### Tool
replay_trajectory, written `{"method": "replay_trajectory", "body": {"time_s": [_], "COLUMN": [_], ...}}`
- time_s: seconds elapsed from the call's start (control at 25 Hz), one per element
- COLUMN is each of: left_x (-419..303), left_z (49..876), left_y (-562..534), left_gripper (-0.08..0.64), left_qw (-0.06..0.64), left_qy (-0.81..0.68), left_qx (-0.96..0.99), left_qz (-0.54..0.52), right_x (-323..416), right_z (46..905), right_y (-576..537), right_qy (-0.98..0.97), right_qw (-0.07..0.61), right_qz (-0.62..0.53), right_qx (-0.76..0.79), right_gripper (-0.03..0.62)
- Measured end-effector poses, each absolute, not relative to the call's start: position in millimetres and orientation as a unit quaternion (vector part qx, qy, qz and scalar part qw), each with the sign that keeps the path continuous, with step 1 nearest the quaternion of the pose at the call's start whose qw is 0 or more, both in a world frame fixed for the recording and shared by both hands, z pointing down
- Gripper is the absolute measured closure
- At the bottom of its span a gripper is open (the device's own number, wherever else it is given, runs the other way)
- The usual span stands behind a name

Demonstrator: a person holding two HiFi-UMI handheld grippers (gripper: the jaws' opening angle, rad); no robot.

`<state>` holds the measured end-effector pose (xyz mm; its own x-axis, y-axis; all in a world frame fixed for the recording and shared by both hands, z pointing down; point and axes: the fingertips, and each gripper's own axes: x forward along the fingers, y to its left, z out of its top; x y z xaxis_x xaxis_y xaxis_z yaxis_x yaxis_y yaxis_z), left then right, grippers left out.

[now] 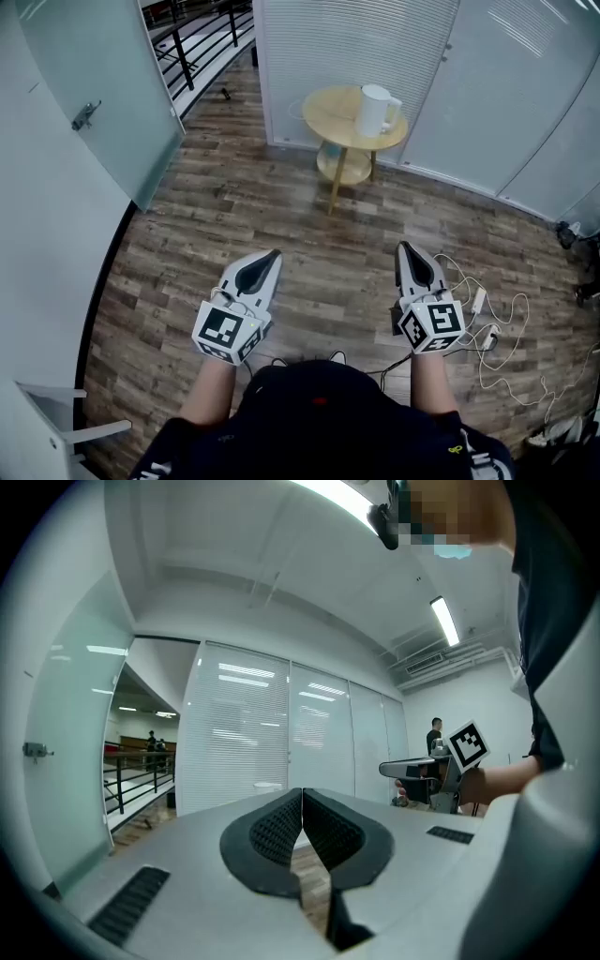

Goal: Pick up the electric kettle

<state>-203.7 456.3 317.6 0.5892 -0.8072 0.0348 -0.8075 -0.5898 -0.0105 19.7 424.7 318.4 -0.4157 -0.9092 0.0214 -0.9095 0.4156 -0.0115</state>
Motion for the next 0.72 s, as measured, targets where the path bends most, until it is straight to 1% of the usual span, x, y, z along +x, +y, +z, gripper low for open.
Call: {"method": "replay_trajectory", "body": {"time_s": [0.2,0.44,0.72], "left_x": [-190.5,-158.1,-100.1], "left_z": [317.6,318.9,326.2], "left_y": [453.1,446.0,442.5], "left_gripper": [0.537,0.537,0.537], "left_qw": [0.004,0.002,0.001], "left_qy": [-0.452,-0.452,-0.457], "left_qx": [0.892,0.891,0.889], "left_qz": [0.022,0.027,0.034], "right_x": [36.1,72.1,126.3], "right_z": [322.6,330.2,347.1], "right_y": [421.2,414.8,407.0], "right_qy": [-0.837,-0.835,-0.842], "right_qw": [0.001,0.002,0.007], "right_qz": [0.028,0.038,0.047], "right_qx": [0.546,0.549,0.537], "right_gripper": [0.566,0.566,0.566]}}
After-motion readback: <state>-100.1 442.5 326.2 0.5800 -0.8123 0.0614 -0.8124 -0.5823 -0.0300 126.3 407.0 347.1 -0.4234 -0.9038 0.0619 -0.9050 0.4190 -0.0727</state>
